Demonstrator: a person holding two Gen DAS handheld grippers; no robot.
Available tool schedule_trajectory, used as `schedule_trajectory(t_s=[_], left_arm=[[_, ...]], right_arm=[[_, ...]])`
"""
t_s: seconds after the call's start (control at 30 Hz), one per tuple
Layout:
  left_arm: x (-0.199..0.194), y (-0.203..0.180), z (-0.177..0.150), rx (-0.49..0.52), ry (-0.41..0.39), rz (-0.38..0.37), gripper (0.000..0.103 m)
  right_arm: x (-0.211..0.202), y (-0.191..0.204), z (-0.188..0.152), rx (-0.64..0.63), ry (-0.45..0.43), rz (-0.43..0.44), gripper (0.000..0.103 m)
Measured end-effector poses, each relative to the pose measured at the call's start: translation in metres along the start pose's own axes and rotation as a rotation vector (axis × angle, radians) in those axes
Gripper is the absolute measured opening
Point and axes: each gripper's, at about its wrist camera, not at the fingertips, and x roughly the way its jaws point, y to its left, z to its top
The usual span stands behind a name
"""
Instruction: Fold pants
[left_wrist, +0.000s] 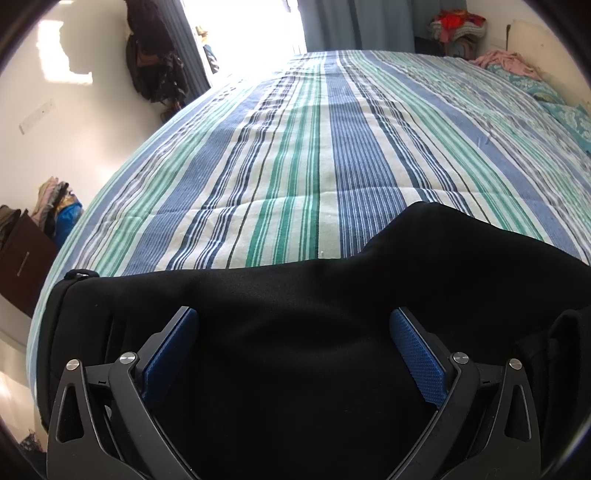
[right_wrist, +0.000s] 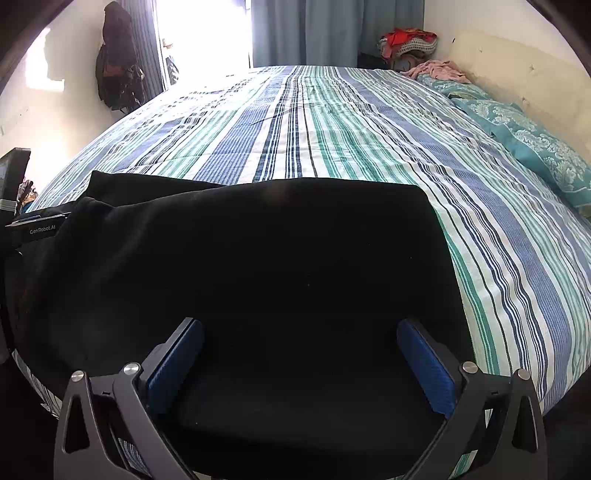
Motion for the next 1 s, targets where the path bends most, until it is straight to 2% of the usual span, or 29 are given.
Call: schedule_trajectory(t_s=[1.0], left_arm=[[0.0000, 0.0007, -0.0005, -0.002, -0.001, 0.001, 0.103]], right_arm=[[0.0002, 0.0021, -0.0004, -0.006, -0.008, -0.002, 0.103]])
